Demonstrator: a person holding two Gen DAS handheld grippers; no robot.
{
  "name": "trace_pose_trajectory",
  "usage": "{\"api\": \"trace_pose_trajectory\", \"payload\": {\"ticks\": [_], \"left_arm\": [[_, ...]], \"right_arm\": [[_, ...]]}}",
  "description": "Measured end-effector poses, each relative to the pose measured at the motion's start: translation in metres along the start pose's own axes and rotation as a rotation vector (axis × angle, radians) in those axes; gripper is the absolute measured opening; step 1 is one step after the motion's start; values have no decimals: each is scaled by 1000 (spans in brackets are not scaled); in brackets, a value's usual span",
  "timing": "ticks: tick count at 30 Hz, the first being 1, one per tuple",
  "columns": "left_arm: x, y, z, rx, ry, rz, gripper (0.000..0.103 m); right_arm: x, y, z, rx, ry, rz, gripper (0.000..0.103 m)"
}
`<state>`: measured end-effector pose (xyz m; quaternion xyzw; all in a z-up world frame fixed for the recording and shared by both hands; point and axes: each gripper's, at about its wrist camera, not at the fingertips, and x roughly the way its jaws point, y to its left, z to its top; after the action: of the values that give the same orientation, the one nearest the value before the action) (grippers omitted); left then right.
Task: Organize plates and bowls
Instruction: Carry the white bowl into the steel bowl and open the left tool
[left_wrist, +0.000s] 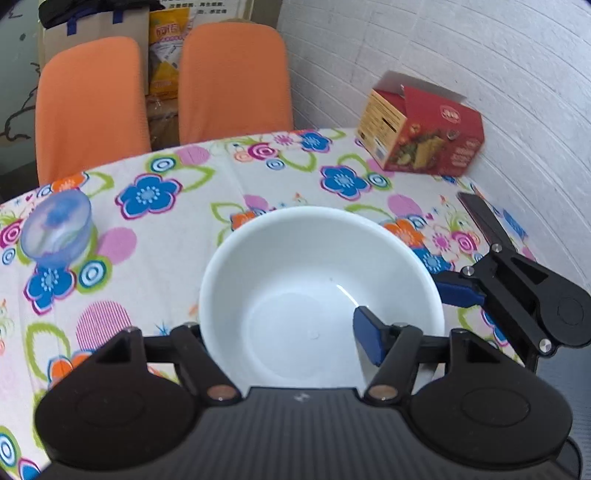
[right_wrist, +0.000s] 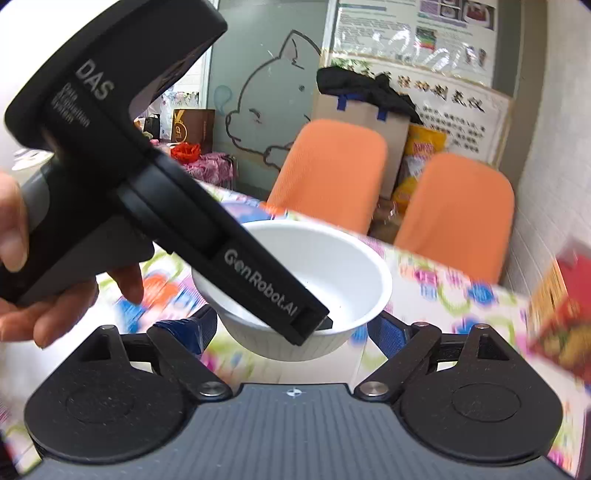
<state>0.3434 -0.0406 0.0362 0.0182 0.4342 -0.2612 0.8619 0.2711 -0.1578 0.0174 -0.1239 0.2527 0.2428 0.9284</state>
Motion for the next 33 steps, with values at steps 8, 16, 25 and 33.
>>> {"api": "trace_pose_trajectory", "payload": {"ticks": [8,16,25,33], "left_arm": [[9,-23,-57,4,56,-13,67],[17,-25,-70,43,68,12,80],[8,-15,-58,-10,92,-39,85],[-29,-11,-58,-47,-23,-11,87]], "right_arm": [[-28,24,-46,80,45,1,77],[-32,32,-75,89,64,15,76],[-58,33,-90,97,39,-27,76],[-87,21,-103,250,-3,-20,76]]}}
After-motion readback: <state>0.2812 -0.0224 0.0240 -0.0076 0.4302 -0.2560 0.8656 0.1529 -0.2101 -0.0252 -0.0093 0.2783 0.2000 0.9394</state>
